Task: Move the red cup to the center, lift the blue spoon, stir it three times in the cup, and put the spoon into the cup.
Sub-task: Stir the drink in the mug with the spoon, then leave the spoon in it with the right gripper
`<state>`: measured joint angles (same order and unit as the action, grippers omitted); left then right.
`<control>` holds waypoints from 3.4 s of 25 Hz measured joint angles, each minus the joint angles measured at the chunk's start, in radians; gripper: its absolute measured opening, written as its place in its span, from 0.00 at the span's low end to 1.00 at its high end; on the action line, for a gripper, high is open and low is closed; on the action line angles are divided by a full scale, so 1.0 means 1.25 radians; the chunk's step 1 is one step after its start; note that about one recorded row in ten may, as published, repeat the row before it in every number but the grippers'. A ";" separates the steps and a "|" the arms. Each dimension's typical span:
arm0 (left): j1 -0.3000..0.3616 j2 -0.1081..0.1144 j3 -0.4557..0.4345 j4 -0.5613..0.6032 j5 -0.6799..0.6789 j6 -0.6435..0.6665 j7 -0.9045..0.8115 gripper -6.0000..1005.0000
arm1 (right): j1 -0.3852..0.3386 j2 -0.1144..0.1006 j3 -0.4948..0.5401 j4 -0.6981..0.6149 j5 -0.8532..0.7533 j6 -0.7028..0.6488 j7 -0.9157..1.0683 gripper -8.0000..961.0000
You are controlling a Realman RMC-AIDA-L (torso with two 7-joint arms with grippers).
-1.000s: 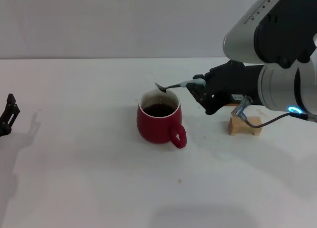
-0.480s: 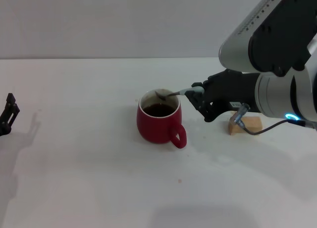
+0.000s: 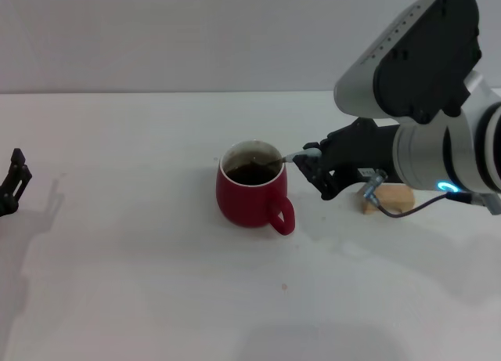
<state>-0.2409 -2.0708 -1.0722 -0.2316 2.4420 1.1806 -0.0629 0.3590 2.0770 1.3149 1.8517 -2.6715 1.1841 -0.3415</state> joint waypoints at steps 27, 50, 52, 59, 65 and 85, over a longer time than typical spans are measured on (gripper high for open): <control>-0.001 0.000 0.000 -0.001 0.000 0.001 0.000 0.85 | 0.128 0.003 -0.032 -0.215 0.025 -0.090 0.002 0.16; -0.005 0.001 0.006 0.000 0.000 -0.003 0.000 0.85 | 0.126 0.002 -0.024 -0.191 0.022 -0.068 0.003 0.16; -0.006 0.001 0.006 0.000 0.000 -0.003 0.000 0.85 | 0.130 0.002 -0.034 -0.190 0.022 -0.071 0.007 0.16; -0.006 0.000 0.007 -0.001 0.000 -0.002 0.000 0.85 | 0.166 0.002 -0.040 -0.245 0.021 -0.114 0.009 0.16; -0.006 0.000 0.007 -0.001 0.000 -0.002 0.000 0.85 | 0.185 0.000 -0.022 -0.289 0.009 -0.152 0.009 0.16; -0.010 0.000 0.007 -0.001 0.005 -0.004 0.000 0.85 | 0.163 0.003 -0.055 -0.232 0.013 -0.119 0.009 0.16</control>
<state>-0.2531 -2.0709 -1.0630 -0.2331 2.4484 1.1762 -0.0629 0.5626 2.0804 1.2465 1.5616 -2.6549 1.0347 -0.3298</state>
